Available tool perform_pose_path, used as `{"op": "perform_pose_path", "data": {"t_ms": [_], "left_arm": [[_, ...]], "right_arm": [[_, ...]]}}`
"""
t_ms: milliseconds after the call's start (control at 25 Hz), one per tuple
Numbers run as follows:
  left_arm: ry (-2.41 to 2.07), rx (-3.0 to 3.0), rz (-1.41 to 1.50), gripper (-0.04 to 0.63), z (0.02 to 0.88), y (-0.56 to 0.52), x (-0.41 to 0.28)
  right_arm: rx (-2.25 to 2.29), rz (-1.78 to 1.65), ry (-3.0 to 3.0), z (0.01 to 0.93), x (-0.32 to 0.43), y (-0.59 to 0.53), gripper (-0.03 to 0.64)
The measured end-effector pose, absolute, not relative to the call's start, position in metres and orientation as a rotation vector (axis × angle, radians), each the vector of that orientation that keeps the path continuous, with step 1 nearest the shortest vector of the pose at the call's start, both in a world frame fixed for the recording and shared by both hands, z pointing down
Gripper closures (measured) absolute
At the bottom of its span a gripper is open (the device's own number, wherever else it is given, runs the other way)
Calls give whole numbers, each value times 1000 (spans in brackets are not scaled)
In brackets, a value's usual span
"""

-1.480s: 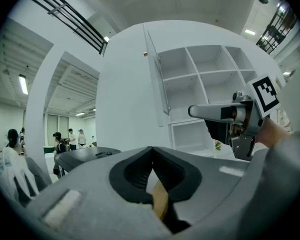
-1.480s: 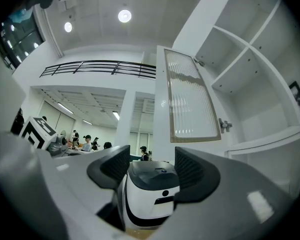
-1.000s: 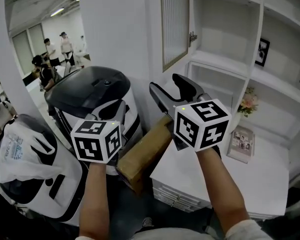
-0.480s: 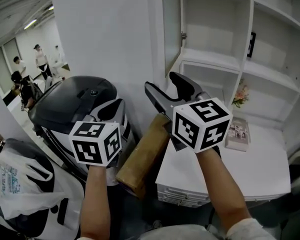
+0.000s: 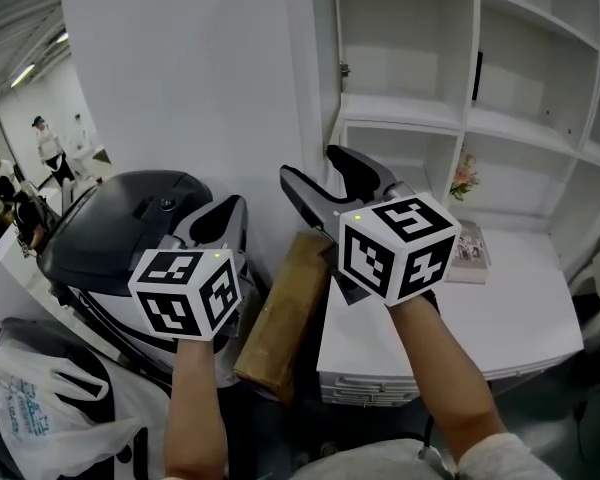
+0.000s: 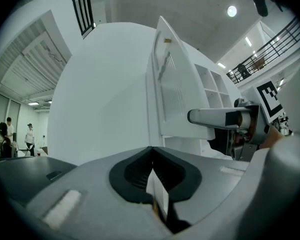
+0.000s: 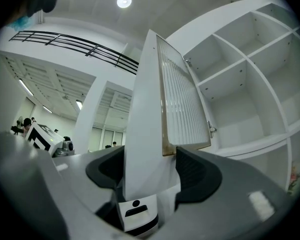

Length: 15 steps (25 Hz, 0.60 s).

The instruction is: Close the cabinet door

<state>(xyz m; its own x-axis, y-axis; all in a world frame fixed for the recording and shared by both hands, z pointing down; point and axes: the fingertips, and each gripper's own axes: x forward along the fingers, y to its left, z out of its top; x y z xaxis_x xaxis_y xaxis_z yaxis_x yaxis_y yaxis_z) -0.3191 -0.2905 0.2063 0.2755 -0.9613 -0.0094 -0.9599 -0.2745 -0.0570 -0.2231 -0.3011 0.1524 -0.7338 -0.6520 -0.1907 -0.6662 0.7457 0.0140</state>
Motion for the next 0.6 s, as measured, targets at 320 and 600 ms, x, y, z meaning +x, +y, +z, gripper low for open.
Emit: {"op": "perform_pose_path", "data": {"t_ms": [320,600], "left_arm": [[1795,-2488,-39,595,200,-297,-312],[1738,-2509,-56,595,195,-303,-284]], "right_arm": [[-1039,116,2781,153,-214,-301,322],[-996,91,2796,152,-194,-300,327]]}}
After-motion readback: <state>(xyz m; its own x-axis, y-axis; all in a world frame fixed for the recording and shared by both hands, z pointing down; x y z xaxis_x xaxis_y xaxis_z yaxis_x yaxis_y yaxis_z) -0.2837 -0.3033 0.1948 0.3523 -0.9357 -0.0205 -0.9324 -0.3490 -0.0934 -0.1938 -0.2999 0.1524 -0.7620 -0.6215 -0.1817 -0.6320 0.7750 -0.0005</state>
